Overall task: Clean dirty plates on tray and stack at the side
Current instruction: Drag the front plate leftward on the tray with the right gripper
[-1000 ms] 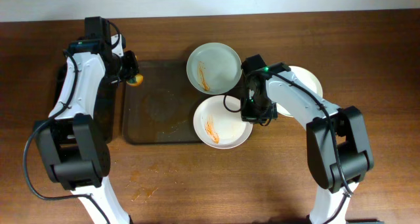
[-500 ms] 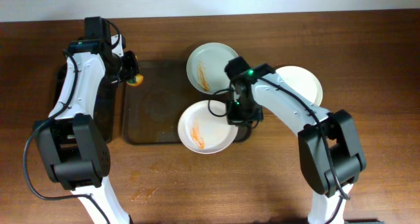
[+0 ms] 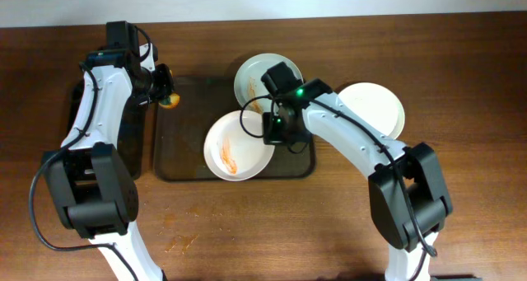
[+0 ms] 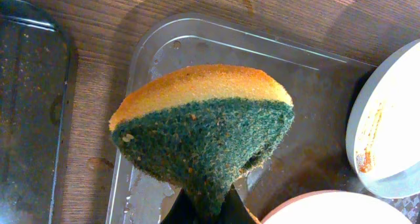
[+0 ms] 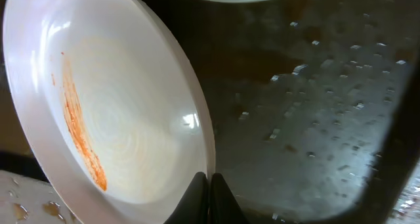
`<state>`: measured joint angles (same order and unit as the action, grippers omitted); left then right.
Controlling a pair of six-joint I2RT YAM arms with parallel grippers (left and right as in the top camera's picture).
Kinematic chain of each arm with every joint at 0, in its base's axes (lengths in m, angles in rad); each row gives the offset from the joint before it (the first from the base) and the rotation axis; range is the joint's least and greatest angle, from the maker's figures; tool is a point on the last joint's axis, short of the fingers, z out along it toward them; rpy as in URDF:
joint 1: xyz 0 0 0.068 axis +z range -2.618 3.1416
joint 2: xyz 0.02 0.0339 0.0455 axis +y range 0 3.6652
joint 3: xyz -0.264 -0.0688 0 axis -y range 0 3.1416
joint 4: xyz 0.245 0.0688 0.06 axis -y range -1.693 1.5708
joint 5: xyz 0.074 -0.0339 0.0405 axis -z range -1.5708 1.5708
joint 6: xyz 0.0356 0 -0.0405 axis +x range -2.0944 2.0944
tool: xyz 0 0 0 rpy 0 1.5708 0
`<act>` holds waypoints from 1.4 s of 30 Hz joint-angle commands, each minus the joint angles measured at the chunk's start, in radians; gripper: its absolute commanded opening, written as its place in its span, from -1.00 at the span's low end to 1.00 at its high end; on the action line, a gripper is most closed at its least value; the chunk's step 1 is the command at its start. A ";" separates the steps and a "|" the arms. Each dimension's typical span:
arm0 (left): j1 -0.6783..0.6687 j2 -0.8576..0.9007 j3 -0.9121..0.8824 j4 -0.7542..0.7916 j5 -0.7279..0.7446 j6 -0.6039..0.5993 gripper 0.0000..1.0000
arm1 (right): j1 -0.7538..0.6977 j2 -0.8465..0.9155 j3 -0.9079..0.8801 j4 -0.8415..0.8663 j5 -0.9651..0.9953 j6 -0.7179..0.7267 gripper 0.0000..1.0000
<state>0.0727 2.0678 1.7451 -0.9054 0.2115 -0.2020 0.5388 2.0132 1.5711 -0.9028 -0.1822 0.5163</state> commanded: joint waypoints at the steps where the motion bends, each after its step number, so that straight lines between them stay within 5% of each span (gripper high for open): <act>1: -0.003 -0.003 0.010 -0.001 0.000 0.016 -0.97 | 0.043 -0.010 0.017 0.025 -0.009 0.017 -0.92; 21: -0.003 -0.003 0.010 -0.001 0.000 0.017 -0.97 | 0.077 0.045 0.016 0.184 -0.049 0.068 -0.92; 25: -0.003 -0.003 0.010 -0.003 0.000 0.016 -0.97 | 0.060 0.045 0.017 0.124 -0.054 0.069 -0.38; 32: -0.003 -0.003 0.010 -0.004 0.000 0.017 -0.97 | 0.049 0.093 0.017 0.188 -0.023 0.147 -0.18; 38: -0.003 -0.003 0.010 -0.004 0.000 0.017 -0.98 | 0.049 0.140 0.017 0.317 0.091 0.253 -0.24; 42: -0.003 -0.003 0.010 -0.004 0.000 0.016 -0.97 | 0.053 0.154 0.016 0.321 0.034 0.256 -0.68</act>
<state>0.0727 2.0678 1.7451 -0.9089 0.2115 -0.2020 0.5919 2.1468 1.5749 -0.5724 -0.1280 0.7563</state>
